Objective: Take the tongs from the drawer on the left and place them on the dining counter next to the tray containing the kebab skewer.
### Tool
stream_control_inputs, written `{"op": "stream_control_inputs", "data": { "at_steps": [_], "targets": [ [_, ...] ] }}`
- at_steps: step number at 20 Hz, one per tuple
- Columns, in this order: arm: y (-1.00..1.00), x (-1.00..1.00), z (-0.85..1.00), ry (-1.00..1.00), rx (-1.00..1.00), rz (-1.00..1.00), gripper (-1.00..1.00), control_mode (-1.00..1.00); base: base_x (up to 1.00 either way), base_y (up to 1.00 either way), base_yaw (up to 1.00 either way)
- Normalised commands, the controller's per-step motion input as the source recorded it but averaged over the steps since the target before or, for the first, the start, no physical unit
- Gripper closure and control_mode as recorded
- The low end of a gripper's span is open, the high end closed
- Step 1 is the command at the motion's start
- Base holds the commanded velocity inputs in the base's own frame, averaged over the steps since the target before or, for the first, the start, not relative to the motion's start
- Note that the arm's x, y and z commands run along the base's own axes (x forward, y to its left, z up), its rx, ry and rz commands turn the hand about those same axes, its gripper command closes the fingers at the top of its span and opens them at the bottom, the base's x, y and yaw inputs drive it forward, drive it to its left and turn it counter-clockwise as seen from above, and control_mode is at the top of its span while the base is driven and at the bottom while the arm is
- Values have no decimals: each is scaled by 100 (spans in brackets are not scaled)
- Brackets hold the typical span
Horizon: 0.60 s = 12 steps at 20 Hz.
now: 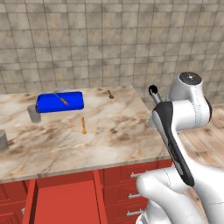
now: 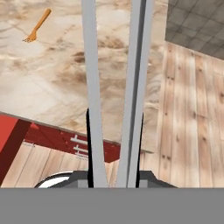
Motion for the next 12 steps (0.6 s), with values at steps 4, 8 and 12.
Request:
{"op": "stream_control_inputs", "data": {
  "at_steps": [4,8,12],
  "targets": [
    [-4,0,12,-1,0,-3,100,-100,0,0,0],
    [-5,0,7,-3,0,-4,100,-100,0,0,0],
    [-10,0,3,-7,0,-6,100,-100,0,0,0]
  ]
}}
